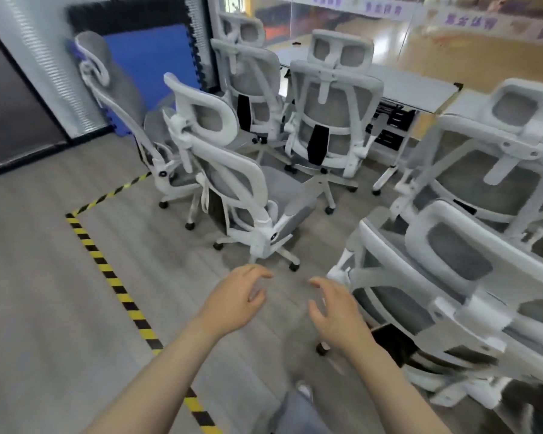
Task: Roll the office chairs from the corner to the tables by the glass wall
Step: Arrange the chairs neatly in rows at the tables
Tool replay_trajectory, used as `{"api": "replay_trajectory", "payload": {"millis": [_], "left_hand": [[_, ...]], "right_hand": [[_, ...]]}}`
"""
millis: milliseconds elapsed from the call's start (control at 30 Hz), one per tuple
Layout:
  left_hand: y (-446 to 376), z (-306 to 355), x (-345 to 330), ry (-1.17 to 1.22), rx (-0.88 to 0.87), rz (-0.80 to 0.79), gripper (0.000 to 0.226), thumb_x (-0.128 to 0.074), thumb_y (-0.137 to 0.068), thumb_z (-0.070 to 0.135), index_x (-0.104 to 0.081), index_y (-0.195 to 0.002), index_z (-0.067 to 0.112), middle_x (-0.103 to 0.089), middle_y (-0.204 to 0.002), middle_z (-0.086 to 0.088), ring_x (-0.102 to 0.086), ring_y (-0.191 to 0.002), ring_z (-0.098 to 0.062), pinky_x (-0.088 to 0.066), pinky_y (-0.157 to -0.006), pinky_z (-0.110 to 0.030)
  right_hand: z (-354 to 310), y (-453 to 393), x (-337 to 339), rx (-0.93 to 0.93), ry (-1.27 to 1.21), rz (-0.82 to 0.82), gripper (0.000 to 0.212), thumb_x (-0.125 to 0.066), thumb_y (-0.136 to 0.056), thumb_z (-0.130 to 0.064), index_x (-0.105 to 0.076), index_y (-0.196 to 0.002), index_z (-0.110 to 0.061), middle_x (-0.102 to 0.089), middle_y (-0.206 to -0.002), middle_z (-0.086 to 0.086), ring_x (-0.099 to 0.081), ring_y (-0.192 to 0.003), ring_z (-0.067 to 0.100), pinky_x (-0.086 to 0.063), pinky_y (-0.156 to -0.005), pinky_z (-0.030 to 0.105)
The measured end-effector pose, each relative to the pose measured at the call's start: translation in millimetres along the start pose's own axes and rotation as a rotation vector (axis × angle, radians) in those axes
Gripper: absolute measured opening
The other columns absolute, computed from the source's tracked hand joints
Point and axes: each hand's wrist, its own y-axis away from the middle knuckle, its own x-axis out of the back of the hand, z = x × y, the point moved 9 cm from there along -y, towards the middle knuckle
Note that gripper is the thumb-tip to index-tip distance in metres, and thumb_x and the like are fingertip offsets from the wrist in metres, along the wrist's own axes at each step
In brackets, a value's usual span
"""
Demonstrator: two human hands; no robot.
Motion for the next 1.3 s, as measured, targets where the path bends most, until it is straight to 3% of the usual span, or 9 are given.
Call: {"api": "replay_trajectory", "payload": {"millis": [300, 467, 533, 700, 900, 1133, 1300], "left_hand": [[-122.1, -73.7, 33.7, -0.042, 0.092, -0.016, 0.034, -0.049, -0.091, 0.028, -0.055, -0.125, 0.027, -0.056, -0.126, 0.012, -0.049, -0.119, -0.009, -0.041, -0.099, -0.027], [-216.8, -74.4, 57.9, -0.007, 0.092, -0.003, 0.039, -0.045, -0.09, 0.034, -0.054, -0.127, 0.027, -0.056, -0.128, 0.011, -0.049, -0.119, -0.009, -0.042, -0.101, -0.031], [-253.3, -68.6, 65.1, -0.02, 0.056, -0.013, 0.037, -0.05, -0.093, 0.031, -0.052, -0.13, 0.028, -0.057, -0.128, 0.009, -0.05, -0.118, -0.011, -0.043, -0.099, -0.033], [-337.3, -68.4, 53.5, -0.173, -0.084, -0.304, 0.037, -0.048, -0.095, 0.032, -0.047, -0.131, 0.027, -0.056, -0.126, 0.004, -0.053, -0.115, -0.018, -0.044, -0.094, -0.038], [-452.5, -52.0, 70.8, -0.311, -0.258, -0.283, 0.04, -0.046, -0.096, 0.033, -0.047, -0.135, 0.025, -0.052, -0.134, 0.001, -0.05, -0.121, -0.021, -0.043, -0.098, -0.037], [-574.3, 4.5, 49.5, -0.358, -0.485, -0.366, 0.034, -0.047, -0.095, 0.033, -0.053, -0.127, 0.024, -0.055, -0.13, -0.001, -0.052, -0.12, -0.024, -0.043, -0.097, -0.041], [-651.2, 7.1, 17.9, -0.435, -0.567, -0.531, 0.032, -0.049, -0.094, 0.032, -0.057, -0.125, 0.028, -0.055, -0.131, 0.003, -0.052, -0.12, -0.02, -0.043, -0.097, -0.039]], "right_hand": [[-9.2, -180.8, -3.5, 0.04, -0.031, -0.035, 0.036, -0.054, -0.091, -0.026, -0.053, -0.127, -0.022, -0.055, -0.124, -0.005, -0.046, -0.119, 0.017, -0.036, -0.102, 0.032], [-10.0, -268.4, 10.5, 0.079, -0.058, -0.074, 0.034, -0.055, -0.09, -0.025, -0.054, -0.124, -0.024, -0.055, -0.121, -0.008, -0.046, -0.115, 0.014, -0.038, -0.101, 0.036], [0.0, -299.5, 18.1, 0.042, -0.053, -0.066, 0.029, -0.056, -0.09, -0.025, -0.056, -0.119, -0.024, -0.056, -0.12, -0.006, -0.046, -0.116, 0.016, -0.038, -0.101, 0.036], [21.5, -368.6, 42.4, -0.013, -0.05, -0.041, 0.024, -0.054, -0.094, -0.022, -0.059, -0.117, -0.019, -0.055, -0.12, -0.007, -0.042, -0.119, 0.012, -0.03, -0.091, 0.019], [63.5, -437.2, 85.9, -0.147, 0.024, 0.105, 0.027, -0.054, -0.093, -0.025, -0.059, -0.119, -0.02, -0.056, -0.123, -0.004, -0.044, -0.122, 0.015, -0.035, -0.103, 0.028], [115.6, -477.8, 142.2, -0.295, 0.096, 0.214, 0.027, -0.056, -0.09, -0.022, -0.061, -0.116, -0.019, -0.059, -0.118, -0.001, -0.052, -0.113, 0.021, -0.045, -0.098, 0.04], [163.7, -518.1, 191.2, -0.36, 0.123, 0.284, 0.025, -0.055, -0.091, -0.02, -0.061, -0.115, -0.021, -0.06, -0.116, -0.003, -0.052, -0.113, 0.019, -0.042, -0.095, 0.031]]}}
